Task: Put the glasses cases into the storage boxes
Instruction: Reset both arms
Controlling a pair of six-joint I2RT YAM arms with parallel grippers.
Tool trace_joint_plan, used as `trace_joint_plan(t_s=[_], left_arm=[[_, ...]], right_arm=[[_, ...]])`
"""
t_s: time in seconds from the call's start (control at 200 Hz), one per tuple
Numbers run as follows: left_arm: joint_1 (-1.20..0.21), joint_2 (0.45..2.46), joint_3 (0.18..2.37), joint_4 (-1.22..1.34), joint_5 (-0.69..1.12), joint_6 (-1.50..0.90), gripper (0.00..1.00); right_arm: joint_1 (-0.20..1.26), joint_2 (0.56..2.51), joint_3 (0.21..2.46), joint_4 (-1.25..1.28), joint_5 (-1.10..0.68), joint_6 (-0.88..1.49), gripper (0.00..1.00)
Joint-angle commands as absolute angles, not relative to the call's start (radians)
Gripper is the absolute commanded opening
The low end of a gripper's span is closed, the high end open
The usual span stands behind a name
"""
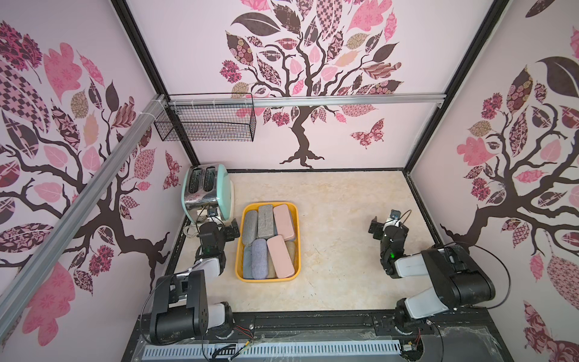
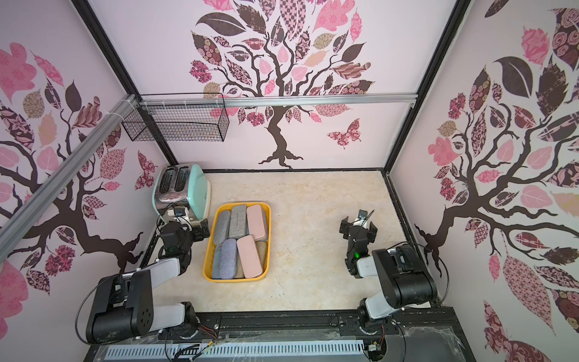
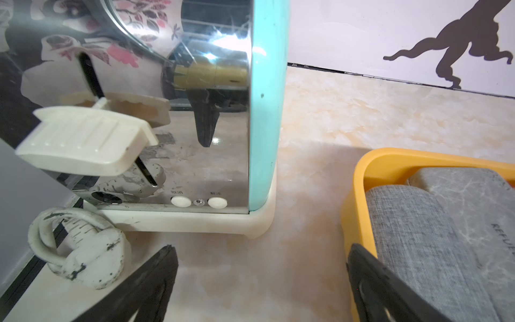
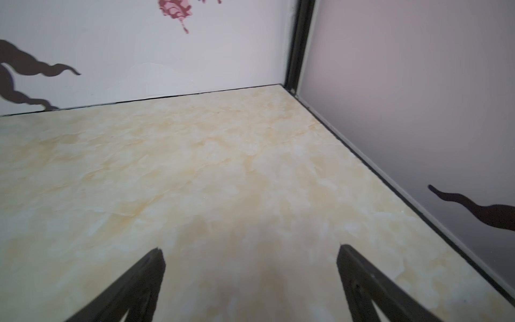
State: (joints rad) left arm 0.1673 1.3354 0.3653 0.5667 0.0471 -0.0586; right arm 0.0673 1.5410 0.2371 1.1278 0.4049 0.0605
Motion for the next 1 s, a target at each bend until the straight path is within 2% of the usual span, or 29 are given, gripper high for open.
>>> trace_joint_plan(t_s=[0.0, 0.21, 0.285, 0.34, 0.37, 0.41, 0.47, 0.54, 0.61, 0.685, 0.995], left_arm=[[0.186, 1.361, 0.361, 0.709, 0.095, -0.104, 0.97], [0.2, 1.44, 0.443, 0.656, 0.201, -0.127, 0.97], [0.159, 1.526, 0.348, 0.961, 0.201, -0.107, 0.97], [0.06, 1.524, 0.34, 0.899, 0.049, -0.028, 0.97], [0.021, 1.564, 0.336, 0.967, -0.023, -0.012, 0.97], [0.021, 1.59, 0.344, 1.007, -0.011, -0.009, 0.98], [0.034, 1.544, 0.375, 0.855, -0.06, -0.046, 0.97], [0.051, 1.582, 0.365, 0.95, -0.073, -0.072, 0.97], [0.046, 1.548, 0.379, 0.86, -0.078, -0.063, 0.97], [-0.01, 1.57, 0.377, 0.905, -0.214, -0.04, 0.98], [-0.007, 1.557, 0.382, 0.869, -0.197, -0.041, 0.98]], right_arm=[[0.032, 1.574, 0.262, 1.218, 0.193, 0.083, 1.0], [0.038, 1.554, 0.267, 1.18, 0.201, 0.085, 1.0], [0.037, 1.551, 0.267, 1.18, 0.204, 0.084, 1.0], [0.039, 1.551, 0.265, 1.181, 0.202, 0.084, 1.0], [0.039, 1.552, 0.267, 1.181, 0.204, 0.084, 1.0], [0.039, 1.552, 0.265, 1.183, 0.203, 0.085, 1.0], [0.039, 1.553, 0.265, 1.182, 0.204, 0.083, 1.0], [0.038, 1.552, 0.265, 1.181, 0.204, 0.083, 1.0], [0.039, 1.552, 0.267, 1.181, 0.203, 0.083, 1.0], [0.038, 1.553, 0.267, 1.181, 0.204, 0.083, 1.0], [0.038, 1.552, 0.268, 1.18, 0.203, 0.084, 1.0]])
